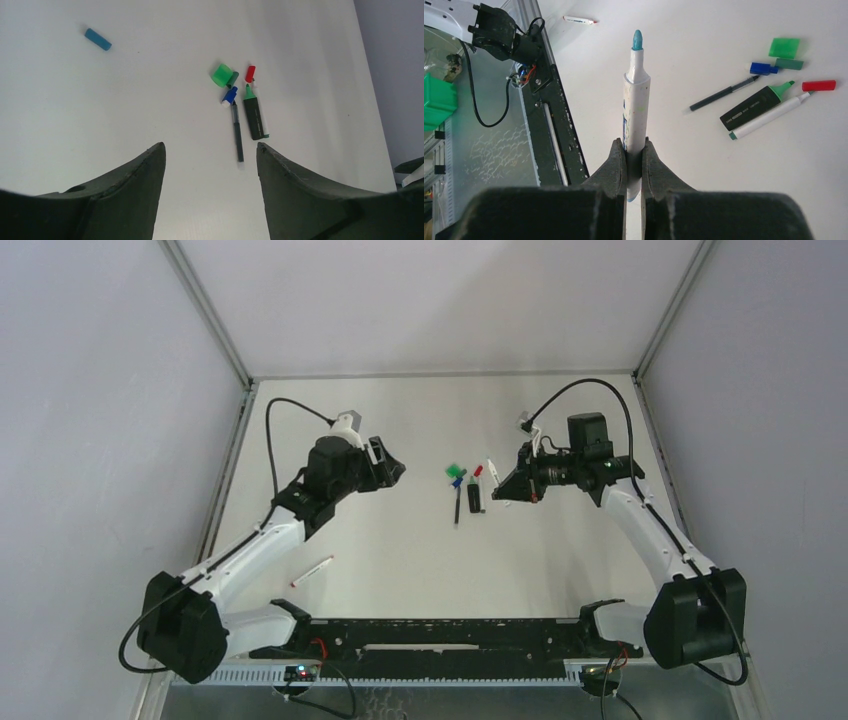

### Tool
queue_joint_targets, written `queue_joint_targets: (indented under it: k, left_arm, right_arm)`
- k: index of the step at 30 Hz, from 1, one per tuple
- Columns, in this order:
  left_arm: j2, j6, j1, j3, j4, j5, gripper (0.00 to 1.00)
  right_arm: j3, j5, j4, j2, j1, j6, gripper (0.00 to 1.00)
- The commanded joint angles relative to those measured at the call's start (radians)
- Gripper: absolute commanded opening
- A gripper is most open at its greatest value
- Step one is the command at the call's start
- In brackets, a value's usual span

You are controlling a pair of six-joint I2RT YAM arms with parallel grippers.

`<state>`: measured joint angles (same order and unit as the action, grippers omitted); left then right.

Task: Insert the pens into the pen caps
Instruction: Move the pen cap to the center of the board.

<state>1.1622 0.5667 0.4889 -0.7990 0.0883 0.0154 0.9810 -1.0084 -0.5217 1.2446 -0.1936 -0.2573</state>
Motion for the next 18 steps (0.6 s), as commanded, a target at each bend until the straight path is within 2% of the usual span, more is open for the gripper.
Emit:
queue_joint_targets:
  k: [1, 8, 18]
  left_arm:
    - [0.045, -0.016, -0.018, -0.072, -0.059, 0.075, 0.7]
    - [0.092, -0.029, -0.058, -0.083, -0.049, 0.103, 0.62]
    - [0.053, -0.042, -0.086, -0.047, 0.027, 0.0, 0.57]
  right_arm:
    - [0.036, -0.003, 0.0, 0.008, 0.008, -0.022, 0.03]
    - [0.035, -0.014, 0.003, 0.019, 0.024, -0.02, 0.03]
    - [0.038, -0.024, 0.003, 0.027, 0.034, -0.014, 0.04]
